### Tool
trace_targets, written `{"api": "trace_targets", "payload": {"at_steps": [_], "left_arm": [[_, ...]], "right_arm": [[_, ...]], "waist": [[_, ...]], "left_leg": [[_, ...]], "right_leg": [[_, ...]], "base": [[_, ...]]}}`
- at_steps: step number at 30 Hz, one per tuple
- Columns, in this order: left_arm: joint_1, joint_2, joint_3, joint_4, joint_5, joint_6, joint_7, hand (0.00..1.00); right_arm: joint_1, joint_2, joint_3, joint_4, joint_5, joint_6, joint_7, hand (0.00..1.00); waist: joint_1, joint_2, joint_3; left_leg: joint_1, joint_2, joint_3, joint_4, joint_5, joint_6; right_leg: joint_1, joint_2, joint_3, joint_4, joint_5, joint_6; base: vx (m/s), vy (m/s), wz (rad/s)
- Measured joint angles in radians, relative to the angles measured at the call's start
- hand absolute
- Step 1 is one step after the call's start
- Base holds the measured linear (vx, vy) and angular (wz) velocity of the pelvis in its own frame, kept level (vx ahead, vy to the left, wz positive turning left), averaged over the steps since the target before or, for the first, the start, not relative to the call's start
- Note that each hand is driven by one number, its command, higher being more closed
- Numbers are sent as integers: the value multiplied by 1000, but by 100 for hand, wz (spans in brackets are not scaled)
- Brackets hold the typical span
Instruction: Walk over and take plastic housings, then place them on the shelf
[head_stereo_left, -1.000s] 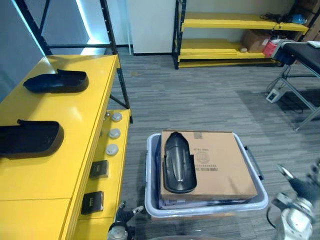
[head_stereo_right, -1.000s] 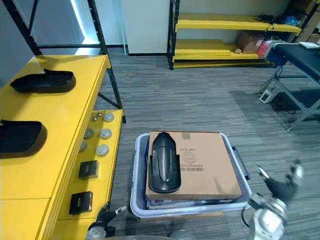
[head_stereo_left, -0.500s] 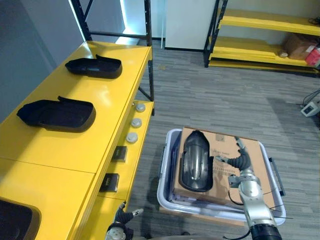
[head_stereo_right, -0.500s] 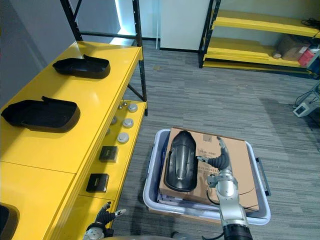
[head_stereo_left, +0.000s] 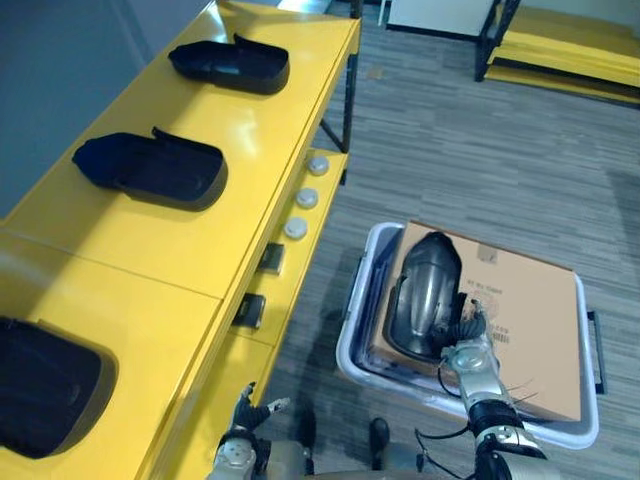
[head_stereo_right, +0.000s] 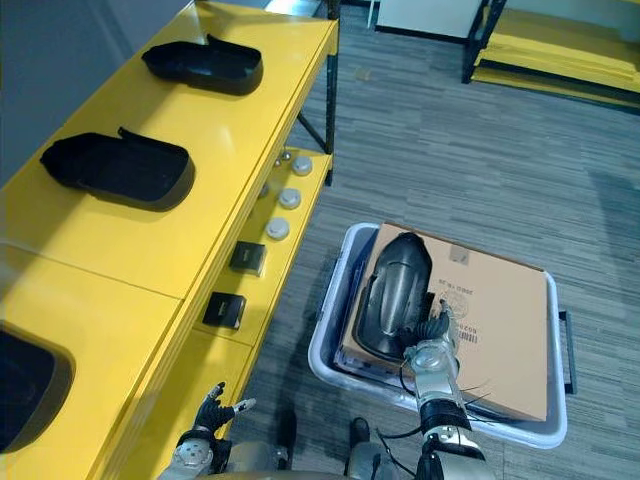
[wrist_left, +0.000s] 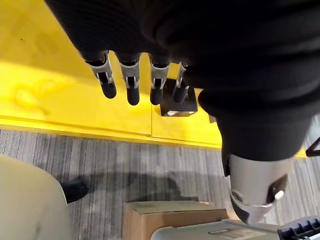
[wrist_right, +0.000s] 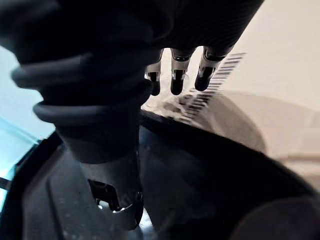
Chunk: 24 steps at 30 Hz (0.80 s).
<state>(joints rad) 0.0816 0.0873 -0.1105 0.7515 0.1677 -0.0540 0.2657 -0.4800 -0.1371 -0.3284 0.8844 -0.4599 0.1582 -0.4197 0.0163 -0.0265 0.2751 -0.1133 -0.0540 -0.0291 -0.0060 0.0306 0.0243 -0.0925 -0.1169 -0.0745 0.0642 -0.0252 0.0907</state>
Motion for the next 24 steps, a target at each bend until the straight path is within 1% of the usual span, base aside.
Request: {"api": "trace_targets", "payload": {"at_steps": [3, 6, 9, 12, 16, 19, 21, 22, 24], "left_arm": [[-17, 5, -16, 0, -1, 0, 2, 0], [-25, 7, -16, 0, -10, 0, 4, 0], [-33, 8, -16, 7, -24, 0, 14, 0], [-41, 8, -15, 12, -31, 0, 20, 0], [-59, 7, -15, 15, -33, 0, 20, 0], [-61, 7, -15, 9, -39, 0, 19, 0], [-61, 5, -15, -12, -39, 1, 19, 0], [-60, 5, -15, -19, -38, 1, 19, 0], [-58, 3, -15, -59, -38, 1, 18, 0]], "right_arm": [[-45, -41, -17, 39, 28, 4, 1, 100], [-45, -46, -17, 39, 32, -4, 1, 100], [-45, -47, -17, 38, 67, -25, 1, 100], [-38, -42, -15, 28, 77, -30, 0, 100], [21, -16, -4, -69, 96, -29, 9, 100], [76, 12, 18, -147, 97, -22, 16, 100], [133, 38, 34, -280, 96, -20, 29, 100], [146, 44, 34, -312, 94, -20, 29, 100], [209, 57, 33, -441, 87, -19, 28, 100]], "waist": [[3, -4, 17], [4, -5, 18], [3, -6, 18], [3, -6, 17], [0, -7, 17], [0, -8, 16], [-1, -9, 14], [-1, -8, 14], [-2, -10, 10]], "left_leg": [[3, -6, -8, -37, 25, 3], [5, -5, -8, -62, 41, 1], [10, -2, -1, -76, 43, 0], [20, 2, 6, -86, 47, 3], [44, 6, 10, -87, 45, 1], [67, 12, 15, -87, 37, -11], [72, 13, 20, -87, 35, -13], [72, 13, 21, -87, 35, -13], [75, 13, 21, -87, 35, -13]], "right_leg": [[-7, -5, -8, -5, 8, 2], [-13, -4, -8, -15, 12, 3], [-17, -1, -4, -17, 12, 3], [-14, 7, 3, -19, 12, 3], [13, 9, 5, -32, 11, 2], [35, 11, 6, -32, 11, 2], [38, 12, 9, -32, 11, 2], [38, 12, 9, -32, 11, 2], [41, 11, 9, -32, 11, 3]], "base": [[-104, 35, 11], [-37, 5, -1], [20, -16, -7], [45, -27, -8], [78, -39, -2], [21, -17, -2], [-5, -23, -7], [-38, -16, -4], [-51, -11, 0]]}}
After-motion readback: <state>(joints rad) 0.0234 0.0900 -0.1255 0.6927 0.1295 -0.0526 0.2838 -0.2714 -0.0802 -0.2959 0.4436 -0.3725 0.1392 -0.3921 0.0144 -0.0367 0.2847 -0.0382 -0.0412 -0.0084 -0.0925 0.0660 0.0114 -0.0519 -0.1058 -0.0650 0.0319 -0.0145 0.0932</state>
